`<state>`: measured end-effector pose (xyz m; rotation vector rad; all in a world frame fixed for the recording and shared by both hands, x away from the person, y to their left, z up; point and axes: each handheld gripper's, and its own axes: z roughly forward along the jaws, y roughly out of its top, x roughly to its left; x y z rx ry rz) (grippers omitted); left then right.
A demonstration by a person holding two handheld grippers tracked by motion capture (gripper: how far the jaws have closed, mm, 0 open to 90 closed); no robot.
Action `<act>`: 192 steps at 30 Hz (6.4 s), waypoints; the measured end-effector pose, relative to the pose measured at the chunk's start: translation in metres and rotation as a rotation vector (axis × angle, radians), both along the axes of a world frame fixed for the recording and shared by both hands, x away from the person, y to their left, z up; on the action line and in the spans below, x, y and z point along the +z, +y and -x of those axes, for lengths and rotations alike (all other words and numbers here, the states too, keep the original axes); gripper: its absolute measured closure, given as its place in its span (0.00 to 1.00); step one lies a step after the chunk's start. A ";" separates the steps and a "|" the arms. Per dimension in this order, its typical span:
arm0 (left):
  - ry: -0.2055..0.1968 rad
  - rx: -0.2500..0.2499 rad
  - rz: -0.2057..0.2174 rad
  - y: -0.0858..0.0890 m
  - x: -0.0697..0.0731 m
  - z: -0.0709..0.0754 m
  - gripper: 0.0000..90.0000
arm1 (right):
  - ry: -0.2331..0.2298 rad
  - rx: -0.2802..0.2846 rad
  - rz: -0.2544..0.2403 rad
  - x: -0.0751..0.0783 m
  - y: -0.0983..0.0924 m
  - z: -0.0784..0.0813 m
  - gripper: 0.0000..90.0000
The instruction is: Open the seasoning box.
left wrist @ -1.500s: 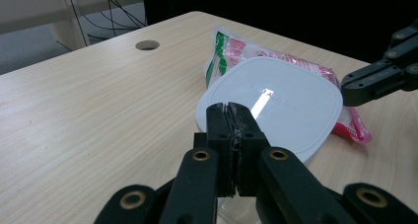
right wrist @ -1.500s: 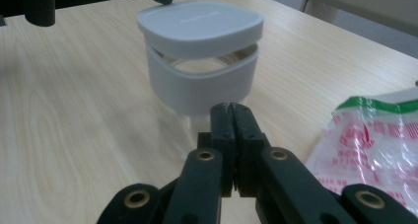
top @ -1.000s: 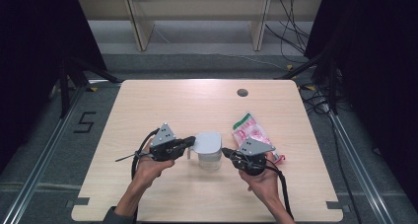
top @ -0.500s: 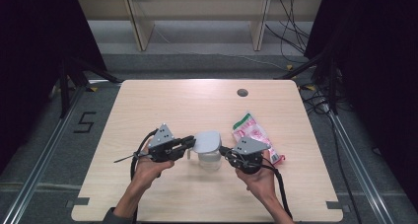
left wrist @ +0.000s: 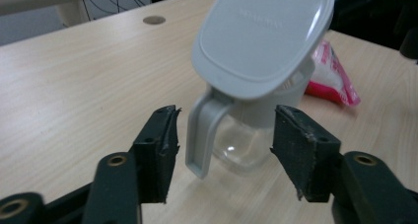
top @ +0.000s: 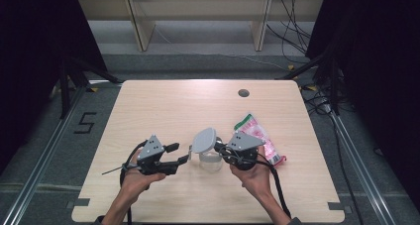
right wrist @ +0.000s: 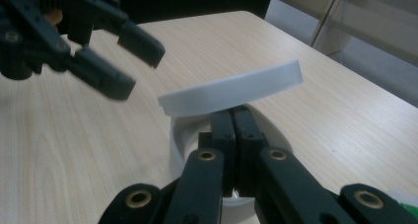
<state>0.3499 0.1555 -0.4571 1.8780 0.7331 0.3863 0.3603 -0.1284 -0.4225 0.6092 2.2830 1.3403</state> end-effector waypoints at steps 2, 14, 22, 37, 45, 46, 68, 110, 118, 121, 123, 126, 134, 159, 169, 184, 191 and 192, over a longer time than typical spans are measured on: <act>0.011 0.009 -0.003 0.000 -0.003 0.002 0.43 | -0.024 0.019 0.006 0.001 0.002 -0.002 1.00; 0.032 0.035 -0.025 0.004 -0.019 0.015 0.35 | -0.023 0.059 -0.020 0.009 0.030 -0.003 1.00; 0.021 0.028 -0.033 0.003 -0.022 0.016 0.32 | -0.007 0.076 -0.035 0.009 0.040 -0.004 1.00; 0.047 0.038 -0.012 0.006 -0.025 0.018 0.31 | 0.049 -0.137 -0.036 0.007 -0.063 -0.023 0.82; 0.061 0.040 -0.008 0.004 -0.028 0.019 0.31 | 0.115 -0.278 -0.016 -0.012 -0.116 -0.040 0.77; 0.058 0.040 -0.013 0.004 -0.028 0.019 0.31 | 0.102 -0.282 -0.005 -0.015 -0.121 -0.044 0.76; 0.081 0.035 -0.002 0.005 -0.032 0.016 0.30 | 0.303 -0.380 -0.018 -0.054 -0.140 -0.088 0.66; 0.057 0.018 -0.008 0.008 -0.025 0.017 0.30 | 0.301 -0.468 -0.063 -0.050 -0.190 0.016 0.83; 0.067 0.024 -0.011 0.010 -0.026 0.017 0.30 | 0.376 -0.545 -0.172 -0.060 -0.201 0.010 0.53; 0.084 0.033 0.017 0.007 -0.027 0.017 0.30 | 0.410 -0.540 -0.211 -0.065 -0.202 0.005 0.47; 0.084 0.026 -0.002 0.008 -0.028 0.017 0.30 | 0.417 -0.530 -0.176 -0.064 -0.200 0.003 0.46; 0.068 0.016 -0.002 0.008 -0.027 0.016 0.30 | 0.437 -0.550 -0.175 -0.063 -0.195 0.001 0.45; 0.082 0.004 -0.006 0.004 -0.030 0.016 0.30 | 0.431 -0.560 -0.182 -0.074 -0.197 -0.018 0.40; 0.071 -0.010 -0.003 -0.001 -0.029 0.020 0.30 | 0.387 -0.489 -0.152 -0.075 -0.187 -0.031 1.00; 0.087 -0.009 -0.005 -0.003 -0.027 0.022 0.30 | 0.299 -0.432 -0.182 -0.053 -0.179 -0.018 1.00; 0.036 -0.120 -0.083 -0.034 -0.021 0.043 0.29 | 0.227 -0.326 -0.272 -0.019 -0.163 0.007 1.00; 0.026 -0.150 -0.105 -0.049 -0.019 0.051 0.29 | 0.155 -0.292 -0.234 -0.003 -0.154 0.016 1.00; 0.017 -0.155 -0.097 -0.053 -0.019 0.052 0.29 | 0.126 -0.279 -0.218 -0.001 -0.153 0.016 1.00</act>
